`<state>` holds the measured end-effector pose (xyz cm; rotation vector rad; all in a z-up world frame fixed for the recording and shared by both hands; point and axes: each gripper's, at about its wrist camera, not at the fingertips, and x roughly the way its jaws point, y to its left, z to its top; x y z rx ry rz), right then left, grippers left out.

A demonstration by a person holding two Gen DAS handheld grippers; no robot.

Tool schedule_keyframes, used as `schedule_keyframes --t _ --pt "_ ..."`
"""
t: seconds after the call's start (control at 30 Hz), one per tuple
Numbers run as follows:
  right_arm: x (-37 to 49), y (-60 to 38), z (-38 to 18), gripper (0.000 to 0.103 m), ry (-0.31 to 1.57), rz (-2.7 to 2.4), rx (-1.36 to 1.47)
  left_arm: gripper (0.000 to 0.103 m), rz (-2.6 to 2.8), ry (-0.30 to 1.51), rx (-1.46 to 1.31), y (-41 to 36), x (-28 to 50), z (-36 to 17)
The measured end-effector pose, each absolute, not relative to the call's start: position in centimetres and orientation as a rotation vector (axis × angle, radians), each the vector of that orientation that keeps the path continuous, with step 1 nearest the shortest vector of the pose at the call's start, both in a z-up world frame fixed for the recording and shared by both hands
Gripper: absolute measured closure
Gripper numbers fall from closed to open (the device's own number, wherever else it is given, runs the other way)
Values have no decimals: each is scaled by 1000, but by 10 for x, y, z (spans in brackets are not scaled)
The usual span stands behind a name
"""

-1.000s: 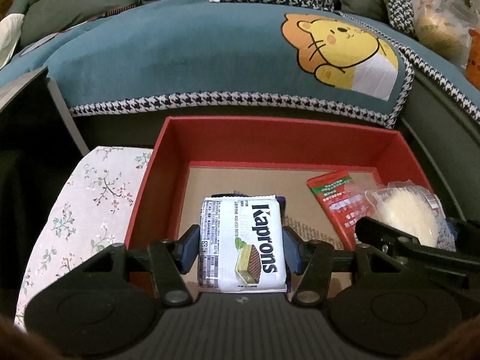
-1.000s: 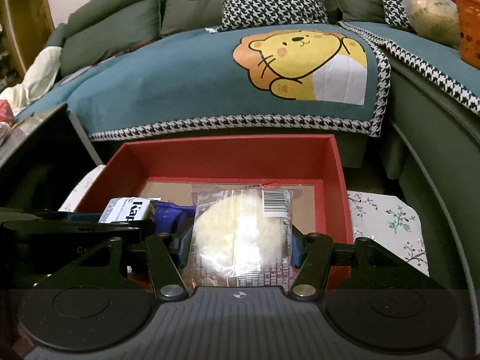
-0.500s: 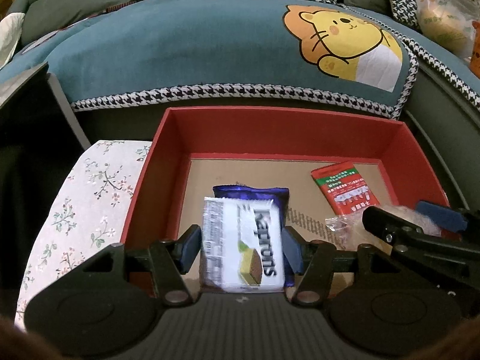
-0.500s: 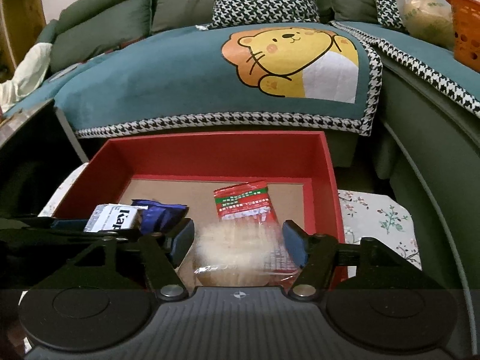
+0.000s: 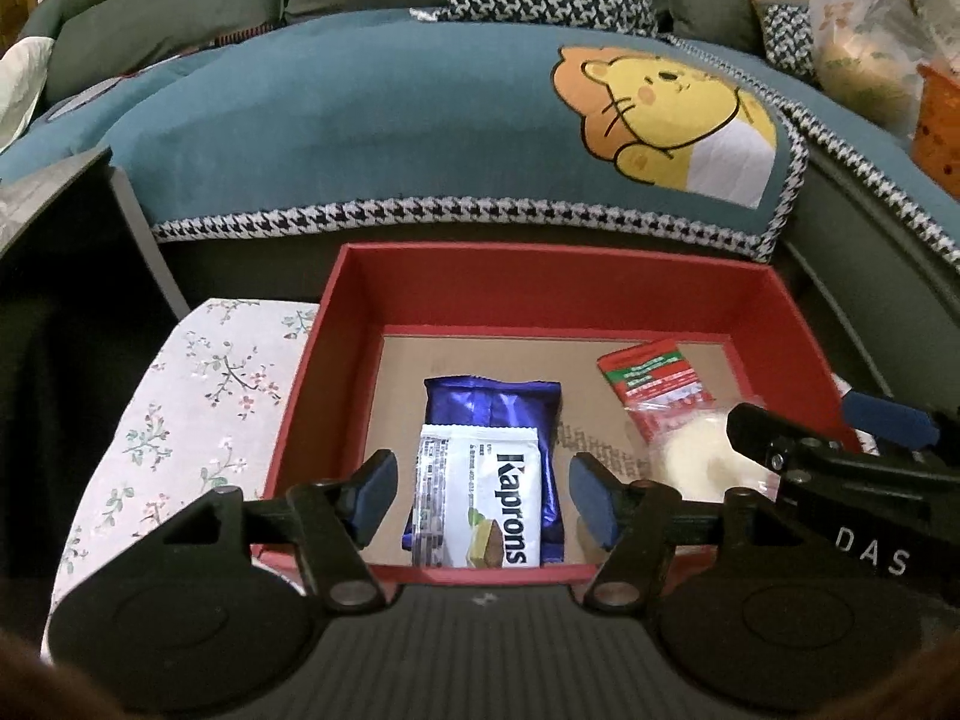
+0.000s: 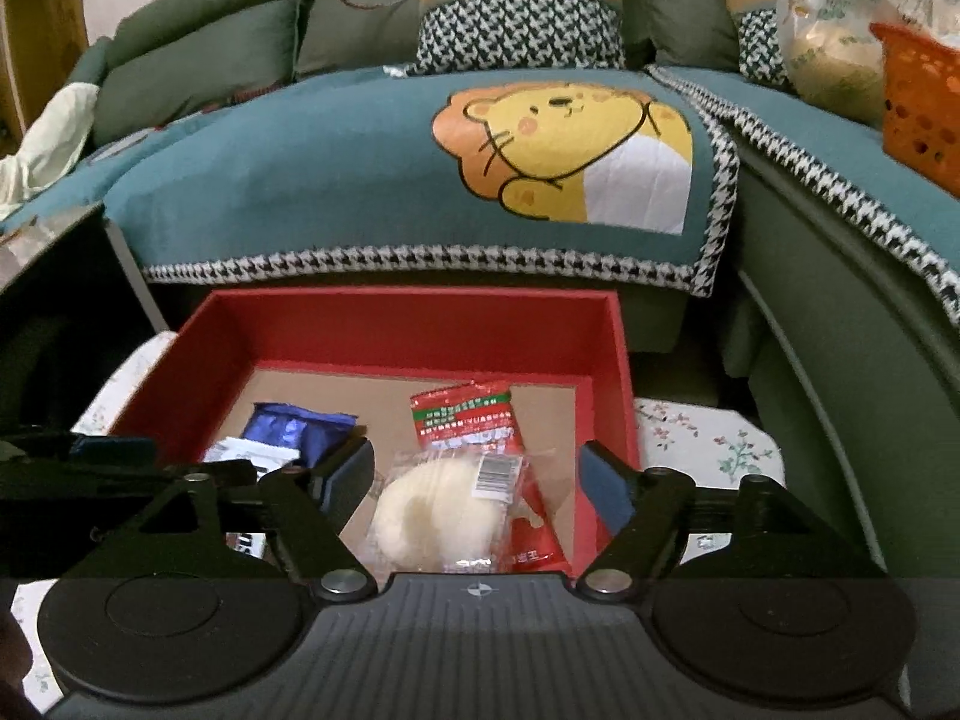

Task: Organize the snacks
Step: 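Withdraw both tools from the box toward the remaining snacks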

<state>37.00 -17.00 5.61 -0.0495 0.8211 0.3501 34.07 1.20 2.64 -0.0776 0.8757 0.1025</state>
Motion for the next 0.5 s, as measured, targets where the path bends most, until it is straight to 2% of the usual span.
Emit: schedule_keyframes --t 0.5 --pt "346 -167 84 20 816 352 -109 7 84 861 -90 15 307 46"
